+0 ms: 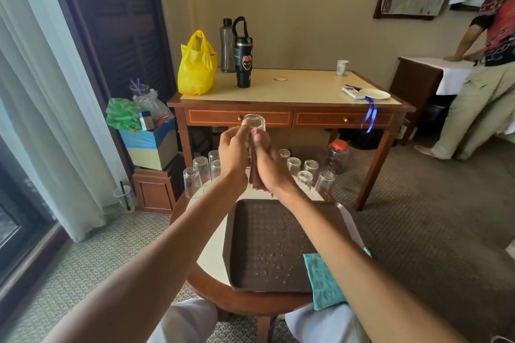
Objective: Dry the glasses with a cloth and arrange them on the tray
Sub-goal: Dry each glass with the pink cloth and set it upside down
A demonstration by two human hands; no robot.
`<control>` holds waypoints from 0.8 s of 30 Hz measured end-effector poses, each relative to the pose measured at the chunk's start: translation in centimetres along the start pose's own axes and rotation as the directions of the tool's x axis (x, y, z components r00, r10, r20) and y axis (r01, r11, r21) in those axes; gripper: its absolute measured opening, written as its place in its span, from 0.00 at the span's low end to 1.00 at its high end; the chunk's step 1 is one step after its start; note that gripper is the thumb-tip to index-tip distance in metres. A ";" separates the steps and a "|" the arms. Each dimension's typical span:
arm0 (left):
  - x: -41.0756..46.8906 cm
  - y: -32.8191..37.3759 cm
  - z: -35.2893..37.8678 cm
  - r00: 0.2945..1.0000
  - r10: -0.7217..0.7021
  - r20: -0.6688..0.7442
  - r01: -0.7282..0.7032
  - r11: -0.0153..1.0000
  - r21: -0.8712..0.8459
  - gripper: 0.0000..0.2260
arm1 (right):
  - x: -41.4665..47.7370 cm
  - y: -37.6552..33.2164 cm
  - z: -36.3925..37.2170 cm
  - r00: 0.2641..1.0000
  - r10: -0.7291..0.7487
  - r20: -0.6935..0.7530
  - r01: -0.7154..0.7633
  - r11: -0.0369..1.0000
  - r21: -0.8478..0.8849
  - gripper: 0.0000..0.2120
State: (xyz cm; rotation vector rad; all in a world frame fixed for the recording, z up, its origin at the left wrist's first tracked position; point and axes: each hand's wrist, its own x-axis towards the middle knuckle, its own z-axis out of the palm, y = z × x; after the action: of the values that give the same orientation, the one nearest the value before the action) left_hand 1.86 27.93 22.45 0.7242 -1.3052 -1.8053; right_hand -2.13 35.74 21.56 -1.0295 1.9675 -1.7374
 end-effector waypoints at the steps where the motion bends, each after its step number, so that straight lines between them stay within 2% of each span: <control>1: -0.1 0.0 -0.3 1.000 -0.027 -0.007 0.027 1.000 -0.002 0.15 | 0.0 0.3 0.3 0.998 -0.038 -0.050 0.038 0.999 0.001 0.15; 5: -0.6 0.1 -0.8 0.991 -0.127 0.048 0.128 0.992 -0.021 0.14 | 1.4 0.8 1.2 0.981 -0.139 -0.133 0.120 0.983 -0.138 0.19; 7: -1.1 0.3 -0.8 0.982 -0.177 0.063 0.179 0.983 -0.036 0.14 | 1.9 -0.2 1.2 0.980 -0.120 -0.157 0.114 0.992 -0.046 0.16; 8: -1.1 0.3 -0.8 0.979 -0.191 0.068 0.194 0.980 -0.038 0.16 | 2.2 -0.9 0.9 0.984 -0.089 -0.154 0.096 0.995 0.038 0.15; 10: -1.1 0.5 -0.7 0.980 -0.179 0.092 0.182 0.983 -0.029 0.19 | 2.8 -2.1 0.2 0.996 0.019 -0.092 -0.005 0.988 0.154 0.23; 13: -0.9 0.6 -0.5 0.991 -0.099 0.088 0.096 0.995 0.039 0.18 | 3.1 -2.1 -0.4 0.973 0.224 -0.051 -0.216 0.968 0.130 0.34; 16: -0.8 0.3 -0.2 0.998 -0.049 0.051 0.047 0.998 0.034 0.14 | 2.1 -1.8 -0.1 0.951 0.304 -0.062 -0.297 0.950 0.099 0.37; 21: 0.0 0.3 -0.6 0.996 -0.067 0.054 0.068 0.998 -0.010 0.17 | -0.5 -0.8 0.4 0.988 0.144 -0.059 -0.145 0.989 -0.005 0.33; 24: -0.2 0.0 -0.5 0.995 -0.088 0.039 0.088 0.996 0.008 0.09 | -0.7 -0.1 0.5 0.992 -0.035 -0.124 0.033 0.999 -0.023 0.17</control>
State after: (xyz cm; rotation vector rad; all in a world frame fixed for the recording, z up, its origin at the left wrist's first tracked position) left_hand 2.40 27.85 22.31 0.7640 -1.3241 -1.8952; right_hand -1.28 35.81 21.37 -0.9892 2.0586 -1.8442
